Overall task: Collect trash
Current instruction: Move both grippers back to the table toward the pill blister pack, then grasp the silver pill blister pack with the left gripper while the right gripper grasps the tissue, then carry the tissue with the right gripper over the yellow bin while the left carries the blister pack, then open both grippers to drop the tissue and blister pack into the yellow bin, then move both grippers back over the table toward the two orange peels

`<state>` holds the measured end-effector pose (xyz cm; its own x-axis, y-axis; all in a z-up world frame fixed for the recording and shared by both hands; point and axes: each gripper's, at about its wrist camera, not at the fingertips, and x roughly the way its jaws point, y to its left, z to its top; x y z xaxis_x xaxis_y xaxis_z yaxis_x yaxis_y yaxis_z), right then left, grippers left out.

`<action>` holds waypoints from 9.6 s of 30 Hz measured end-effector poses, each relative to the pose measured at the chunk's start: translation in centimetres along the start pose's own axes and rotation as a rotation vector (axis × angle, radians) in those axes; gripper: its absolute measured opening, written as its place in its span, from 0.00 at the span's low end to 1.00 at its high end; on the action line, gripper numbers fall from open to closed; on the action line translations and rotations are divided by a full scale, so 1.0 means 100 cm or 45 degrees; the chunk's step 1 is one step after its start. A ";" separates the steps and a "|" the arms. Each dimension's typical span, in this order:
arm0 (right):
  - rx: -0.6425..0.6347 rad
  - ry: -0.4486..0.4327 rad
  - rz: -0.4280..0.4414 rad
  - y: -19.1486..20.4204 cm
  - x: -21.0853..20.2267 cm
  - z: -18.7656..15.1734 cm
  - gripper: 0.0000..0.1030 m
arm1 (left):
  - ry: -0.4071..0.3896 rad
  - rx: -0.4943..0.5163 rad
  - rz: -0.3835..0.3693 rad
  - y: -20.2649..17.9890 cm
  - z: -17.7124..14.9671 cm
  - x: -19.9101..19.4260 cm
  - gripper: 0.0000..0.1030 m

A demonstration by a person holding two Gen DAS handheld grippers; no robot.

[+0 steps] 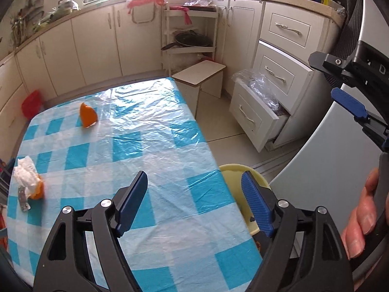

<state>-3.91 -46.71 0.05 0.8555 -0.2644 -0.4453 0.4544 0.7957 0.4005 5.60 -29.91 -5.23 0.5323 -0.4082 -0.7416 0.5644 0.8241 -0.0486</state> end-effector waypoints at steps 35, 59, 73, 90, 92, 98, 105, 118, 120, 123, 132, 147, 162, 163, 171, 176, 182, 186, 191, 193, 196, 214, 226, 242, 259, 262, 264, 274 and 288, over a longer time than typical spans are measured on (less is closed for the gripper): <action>-0.282 0.184 0.140 0.098 0.053 -0.039 0.70 | -0.022 -0.207 0.191 0.117 -0.024 -0.027 0.79; -0.741 0.582 0.646 0.265 0.092 -0.157 0.73 | -0.088 -0.788 0.547 0.337 -0.096 -0.072 0.79; -0.567 0.678 0.652 0.273 0.130 -0.171 0.06 | 0.027 -0.675 0.447 0.344 -0.086 -0.024 0.83; -0.379 0.615 0.511 0.201 0.121 -0.123 0.05 | 0.102 -0.615 0.233 0.321 -0.069 0.024 0.46; -0.365 0.605 0.506 0.194 0.118 -0.118 0.05 | 0.103 -0.616 0.186 0.315 -0.069 0.024 0.41; -0.346 0.571 0.494 0.180 0.108 -0.109 0.05 | 0.090 -0.579 -0.003 0.280 -0.069 0.017 0.40; -0.328 0.565 0.477 0.166 0.102 -0.104 0.05 | 0.121 -0.583 0.028 0.274 -0.076 0.007 0.42; -0.339 0.597 0.460 0.155 0.098 -0.110 0.05 | 0.153 -0.607 0.073 0.275 -0.072 0.012 0.55; -0.338 0.599 0.459 0.154 0.097 -0.110 0.05 | 0.145 -0.624 0.064 0.276 -0.072 0.012 0.47; -0.332 0.599 0.458 0.151 0.097 -0.109 0.05 | 0.132 -0.638 0.057 0.278 -0.072 0.009 0.38; -0.326 0.590 0.461 0.147 0.091 -0.106 0.05 | 0.025 -0.614 0.078 0.271 -0.061 -0.019 0.38; -0.305 0.487 0.439 0.122 0.057 -0.085 0.05 | -0.078 -0.416 0.014 0.186 -0.041 -0.046 0.38; -0.134 0.367 0.286 0.045 0.025 -0.067 0.05 | -0.089 -0.246 -0.076 0.099 -0.033 -0.056 0.38; -0.123 0.363 0.275 0.042 0.024 -0.066 0.05 | -0.089 -0.238 -0.080 0.096 -0.033 -0.056 0.38; -0.095 0.322 0.146 0.016 0.022 -0.064 0.05 | -0.090 -0.197 -0.112 0.071 -0.031 -0.056 0.38; -0.063 0.303 0.023 -0.009 0.022 -0.063 0.05 | -0.083 -0.180 -0.140 0.058 -0.028 -0.050 0.38; -0.029 0.357 -0.091 -0.031 0.034 -0.068 0.05 | -0.079 -0.162 -0.172 0.044 -0.025 -0.043 0.38; -0.023 0.382 -0.133 -0.038 0.041 -0.071 0.05 | -0.075 -0.152 -0.188 0.037 -0.022 -0.038 0.38; -0.008 0.403 -0.165 -0.046 0.048 -0.072 0.05 | -0.068 -0.143 -0.202 0.030 -0.021 -0.033 0.38; -0.001 0.411 -0.173 -0.049 0.049 -0.073 0.05 | -0.062 -0.139 -0.206 0.026 -0.020 -0.030 0.38; 0.004 0.419 -0.188 -0.051 0.052 -0.074 0.05 | -0.053 -0.132 -0.210 0.022 -0.020 -0.025 0.38; 0.171 0.262 -0.149 -0.064 0.030 -0.055 0.53 | 0.005 -0.056 -0.244 -0.014 -0.019 0.005 0.38; 0.242 -0.074 -0.168 -0.072 -0.018 -0.027 0.60 | 0.122 0.052 -0.310 -0.073 -0.002 0.062 0.39; 0.217 -0.027 -0.122 -0.061 -0.009 -0.028 0.63 | 0.078 0.032 -0.231 -0.050 -0.014 0.044 0.57; 0.099 0.042 -0.098 -0.028 0.012 -0.036 0.66 | -0.012 -0.014 -0.074 0.003 -0.021 0.011 0.75; 0.075 0.055 -0.090 -0.020 0.016 -0.038 0.66 | -0.016 -0.036 -0.049 0.015 -0.023 0.009 0.78; 0.057 0.064 -0.085 -0.013 0.019 -0.039 0.67 | -0.017 -0.052 -0.028 0.025 -0.025 0.008 0.79; -0.039 0.116 -0.048 0.016 0.033 -0.047 0.68 | -0.025 -0.135 0.061 0.077 -0.036 0.000 0.81; -0.169 0.203 0.012 0.057 0.054 -0.064 0.69 | -0.031 -0.328 0.176 0.169 -0.057 -0.007 0.82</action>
<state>1.78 -40.09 -5.19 0.8043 -0.1754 -0.5677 0.4008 0.8655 0.3005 11.22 -13.49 -9.35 0.6099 -0.2918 -0.7368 0.3080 0.9439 -0.1188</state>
